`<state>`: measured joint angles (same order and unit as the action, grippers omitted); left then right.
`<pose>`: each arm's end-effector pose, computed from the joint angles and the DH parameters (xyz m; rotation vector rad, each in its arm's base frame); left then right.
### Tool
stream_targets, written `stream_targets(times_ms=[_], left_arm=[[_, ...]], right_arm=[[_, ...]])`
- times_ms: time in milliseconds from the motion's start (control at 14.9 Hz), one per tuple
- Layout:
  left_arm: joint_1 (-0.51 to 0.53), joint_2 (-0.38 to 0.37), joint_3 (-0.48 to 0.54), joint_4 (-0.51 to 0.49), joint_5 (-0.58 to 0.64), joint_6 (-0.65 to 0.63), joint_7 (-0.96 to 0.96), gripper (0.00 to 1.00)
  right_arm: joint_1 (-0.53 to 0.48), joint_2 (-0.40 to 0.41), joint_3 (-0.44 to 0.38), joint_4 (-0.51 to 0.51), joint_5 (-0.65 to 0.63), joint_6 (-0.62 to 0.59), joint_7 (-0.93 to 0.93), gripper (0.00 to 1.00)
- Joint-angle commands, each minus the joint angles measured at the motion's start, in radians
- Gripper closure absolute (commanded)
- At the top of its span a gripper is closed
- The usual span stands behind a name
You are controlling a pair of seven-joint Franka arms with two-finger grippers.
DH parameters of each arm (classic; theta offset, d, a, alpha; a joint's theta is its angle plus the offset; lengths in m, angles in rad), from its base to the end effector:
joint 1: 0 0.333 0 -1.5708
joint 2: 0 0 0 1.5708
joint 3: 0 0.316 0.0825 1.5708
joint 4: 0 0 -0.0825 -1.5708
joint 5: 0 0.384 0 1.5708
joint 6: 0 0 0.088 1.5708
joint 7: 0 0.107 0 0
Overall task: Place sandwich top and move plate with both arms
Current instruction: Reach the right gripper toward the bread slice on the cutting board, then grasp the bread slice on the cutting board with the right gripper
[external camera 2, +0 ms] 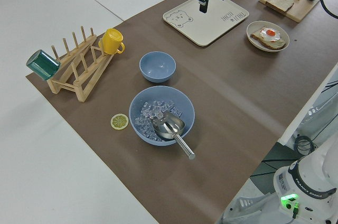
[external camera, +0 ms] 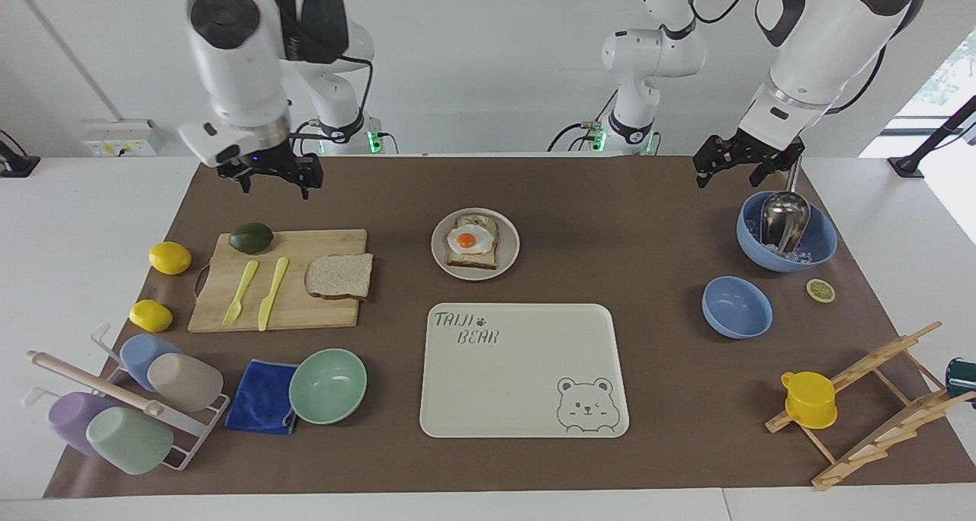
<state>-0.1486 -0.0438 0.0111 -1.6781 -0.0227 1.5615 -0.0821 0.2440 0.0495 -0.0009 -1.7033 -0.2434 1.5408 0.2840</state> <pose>0.5316 -0.0759 0.5972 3.1232 -0.0856 -0.1171 0.5448 0.1079 0.5362 2.8448 -0.0316 -0.2013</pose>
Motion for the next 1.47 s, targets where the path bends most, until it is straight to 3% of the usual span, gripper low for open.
stream_targets(times_ms=[0, 268, 536, 870, 1406], left_arm=[[0.004, -0.007, 0.0, 0.011, -0.002, -0.017, -0.008, 0.0], [0.004, -0.007, 0.0, 0.011, -0.002, -0.017, -0.008, 0.0], [0.004, -0.007, 0.0, 0.011, -0.002, -0.017, -0.008, 0.0], [0.004, -0.007, 0.0, 0.011, -0.002, -0.018, -0.008, 0.0], [0.004, -0.007, 0.0, 0.011, -0.002, -0.017, -0.008, 0.0]], right_arm=[[0.087, 0.108, 0.001, -0.001, -0.076, 0.039, 0.153, 0.0], [0.174, 0.144, 0.001, -0.136, -0.114, 0.189, 0.291, 0.0], [0.213, 0.256, 0.002, -0.151, -0.198, 0.241, 0.414, 0.0], [0.184, 0.236, 0.001, -0.278, -0.215, 0.355, 0.419, 0.0], [0.172, 0.239, 0.001, -0.34, -0.298, 0.375, 0.439, 0.07]])
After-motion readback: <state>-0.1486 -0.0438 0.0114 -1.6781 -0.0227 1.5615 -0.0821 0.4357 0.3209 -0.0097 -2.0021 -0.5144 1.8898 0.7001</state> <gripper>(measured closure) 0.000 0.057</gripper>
